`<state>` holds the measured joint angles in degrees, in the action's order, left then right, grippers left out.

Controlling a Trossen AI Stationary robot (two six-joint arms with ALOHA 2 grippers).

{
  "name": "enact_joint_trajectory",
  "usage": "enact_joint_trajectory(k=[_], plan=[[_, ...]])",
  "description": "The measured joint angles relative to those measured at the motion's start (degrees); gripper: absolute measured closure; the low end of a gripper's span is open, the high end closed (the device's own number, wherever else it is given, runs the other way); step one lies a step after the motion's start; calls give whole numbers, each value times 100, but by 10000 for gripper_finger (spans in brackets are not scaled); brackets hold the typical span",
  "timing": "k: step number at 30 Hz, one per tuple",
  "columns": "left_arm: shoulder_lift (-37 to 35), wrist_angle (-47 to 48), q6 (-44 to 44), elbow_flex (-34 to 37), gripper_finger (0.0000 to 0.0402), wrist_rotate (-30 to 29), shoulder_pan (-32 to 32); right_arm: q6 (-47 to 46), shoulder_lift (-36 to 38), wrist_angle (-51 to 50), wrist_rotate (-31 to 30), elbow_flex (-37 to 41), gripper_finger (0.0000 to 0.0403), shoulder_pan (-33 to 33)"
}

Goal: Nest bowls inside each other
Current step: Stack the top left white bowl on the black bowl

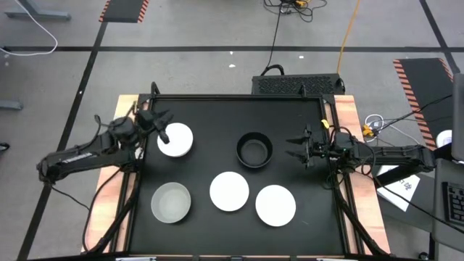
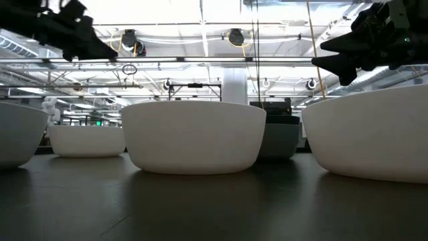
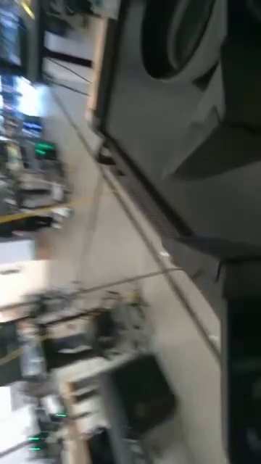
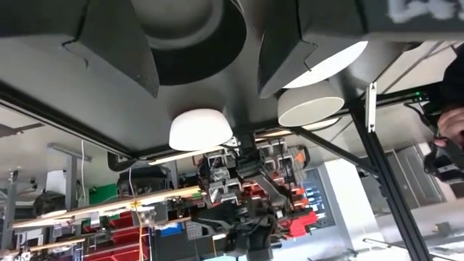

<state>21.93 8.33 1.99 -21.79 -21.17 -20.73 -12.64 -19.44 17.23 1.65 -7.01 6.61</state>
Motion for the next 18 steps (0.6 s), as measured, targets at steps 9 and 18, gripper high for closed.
enact_joint_trajectory(k=[9, 18], plan=[[1752, 1939, -752, -1261, 125, 31, -573, -61, 0, -105, 9, 0, 174, 0], [2899, 3811, -930, -2409, 112, 871, -1385, -260, -2, -321, 241, 0, 174, 0]])
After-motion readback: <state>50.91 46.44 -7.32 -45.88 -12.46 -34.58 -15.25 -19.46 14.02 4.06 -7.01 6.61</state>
